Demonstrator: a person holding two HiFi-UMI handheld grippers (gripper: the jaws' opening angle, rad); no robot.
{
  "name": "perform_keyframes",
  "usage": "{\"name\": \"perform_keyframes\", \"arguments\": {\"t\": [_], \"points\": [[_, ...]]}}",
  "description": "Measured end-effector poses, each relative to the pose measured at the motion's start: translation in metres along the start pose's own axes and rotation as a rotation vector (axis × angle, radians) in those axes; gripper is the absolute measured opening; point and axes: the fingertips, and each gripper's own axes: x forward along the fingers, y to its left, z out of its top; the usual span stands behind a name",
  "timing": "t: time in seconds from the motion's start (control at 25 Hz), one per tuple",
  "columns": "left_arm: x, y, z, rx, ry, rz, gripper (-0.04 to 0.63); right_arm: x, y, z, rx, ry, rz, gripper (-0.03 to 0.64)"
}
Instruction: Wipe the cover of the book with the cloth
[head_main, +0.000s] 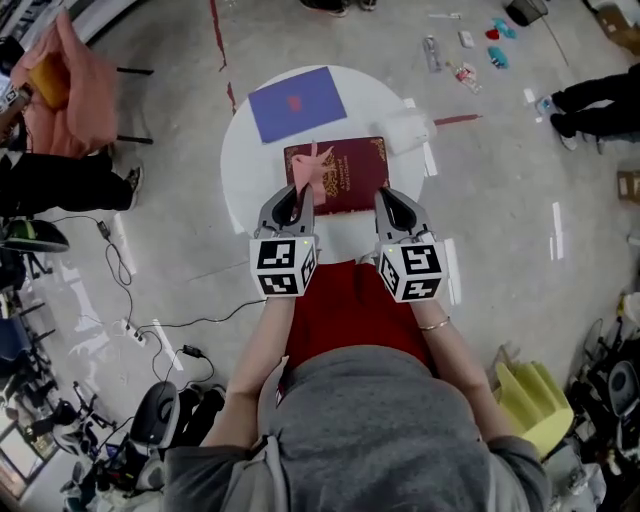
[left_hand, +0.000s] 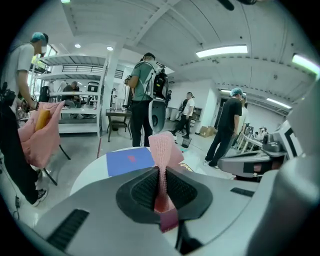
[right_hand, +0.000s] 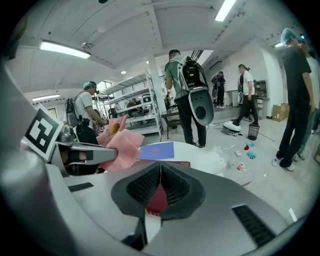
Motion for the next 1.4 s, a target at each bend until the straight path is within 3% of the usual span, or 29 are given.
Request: {"name": "perform_keyframes", "arguments": {"t": [0.44,0.8,1.2,1.4], "points": [[0.096,-0.043,0.008,0.035,0.082,-0.197,0.034,0.019,-0.035,-0.027,0.074,0.094,-0.113,0.029],[0.144,-0.096,0.009,-0.005,0.133,-0.329,0.035,0.02,-0.048,-0.029,0.142,0.099,-0.174,0.029],[0.161,-0.091,-0.015,0.049,0.254,-0.257,0.035,0.033,-0.042,-0.04,0.136,0.138,-0.145,0.029],[0.157,-0.081,-0.018,0.034,0.292,-0.219,0.035,0.041,-0.037,-0.04,0.1,0.17,-0.104,0.029]]}}
